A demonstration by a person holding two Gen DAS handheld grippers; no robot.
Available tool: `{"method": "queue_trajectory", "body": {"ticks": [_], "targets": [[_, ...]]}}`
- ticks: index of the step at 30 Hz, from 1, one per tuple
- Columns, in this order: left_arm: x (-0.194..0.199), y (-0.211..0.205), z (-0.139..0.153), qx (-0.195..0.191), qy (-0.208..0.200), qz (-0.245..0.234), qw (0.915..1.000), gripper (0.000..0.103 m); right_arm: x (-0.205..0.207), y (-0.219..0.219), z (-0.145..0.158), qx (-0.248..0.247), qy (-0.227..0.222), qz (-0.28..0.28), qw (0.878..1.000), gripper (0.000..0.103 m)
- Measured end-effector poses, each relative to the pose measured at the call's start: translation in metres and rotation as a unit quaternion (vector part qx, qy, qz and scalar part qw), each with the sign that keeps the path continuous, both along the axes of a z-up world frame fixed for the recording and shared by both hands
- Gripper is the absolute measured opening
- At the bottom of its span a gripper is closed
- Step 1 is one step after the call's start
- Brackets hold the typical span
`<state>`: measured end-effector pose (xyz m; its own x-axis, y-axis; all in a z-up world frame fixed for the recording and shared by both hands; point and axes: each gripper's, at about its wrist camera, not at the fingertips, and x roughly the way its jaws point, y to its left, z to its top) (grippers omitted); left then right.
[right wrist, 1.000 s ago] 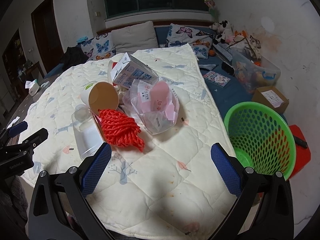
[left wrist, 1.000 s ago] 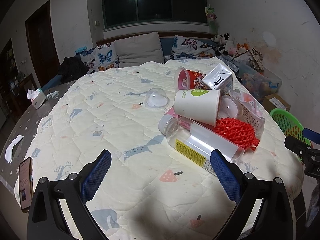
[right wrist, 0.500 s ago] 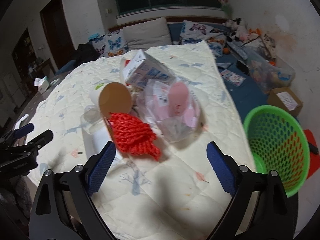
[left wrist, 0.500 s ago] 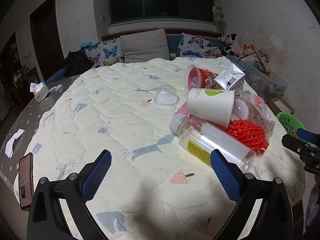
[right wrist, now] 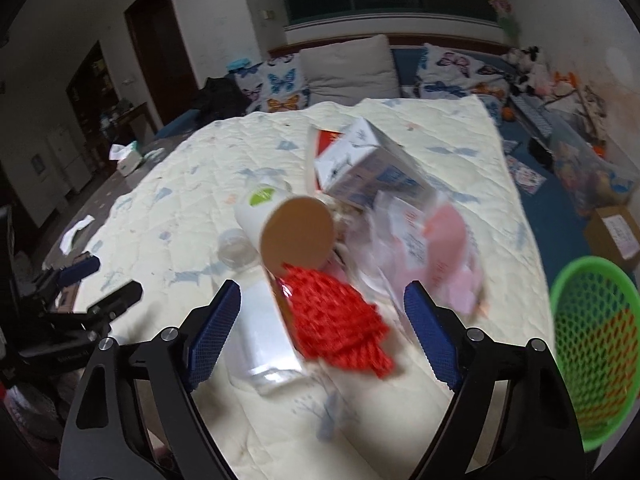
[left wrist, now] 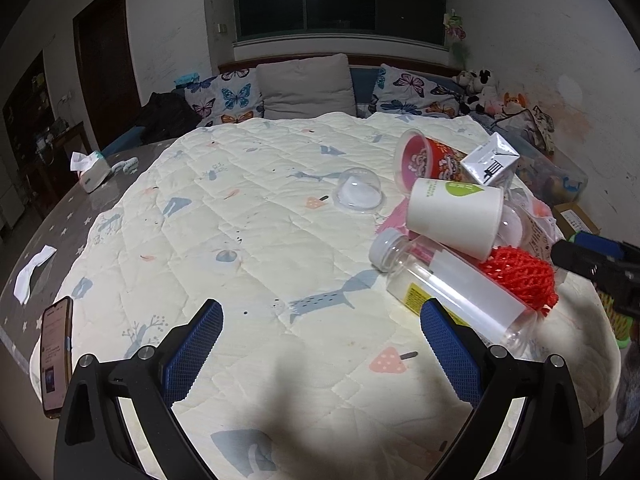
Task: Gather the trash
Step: 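Grasp the white paper cup with the right gripper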
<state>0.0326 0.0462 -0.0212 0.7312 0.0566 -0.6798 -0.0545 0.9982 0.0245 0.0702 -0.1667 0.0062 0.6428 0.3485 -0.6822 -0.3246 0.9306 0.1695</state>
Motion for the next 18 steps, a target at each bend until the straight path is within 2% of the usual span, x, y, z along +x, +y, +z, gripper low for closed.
{"method": "queue_trajectory", "body": {"ticks": [8,16,18], "targets": [[0.007,0.011,-0.005,-0.007,0.007,0.011,0.9999,0.096,0.036,0.025,0.003,0.021,0.006,0.060,0.998,0.083],[0.013,0.025,-0.010,-0.013,0.015,0.022,0.9995,0.096,0.074,0.043,-0.009,0.018,0.024,0.083,0.996,0.085],[0.015,0.028,-0.012,-0.015,0.018,0.025,0.9994,0.096,0.079,0.048,-0.012,0.012,0.025,0.088,0.996,0.088]]}}
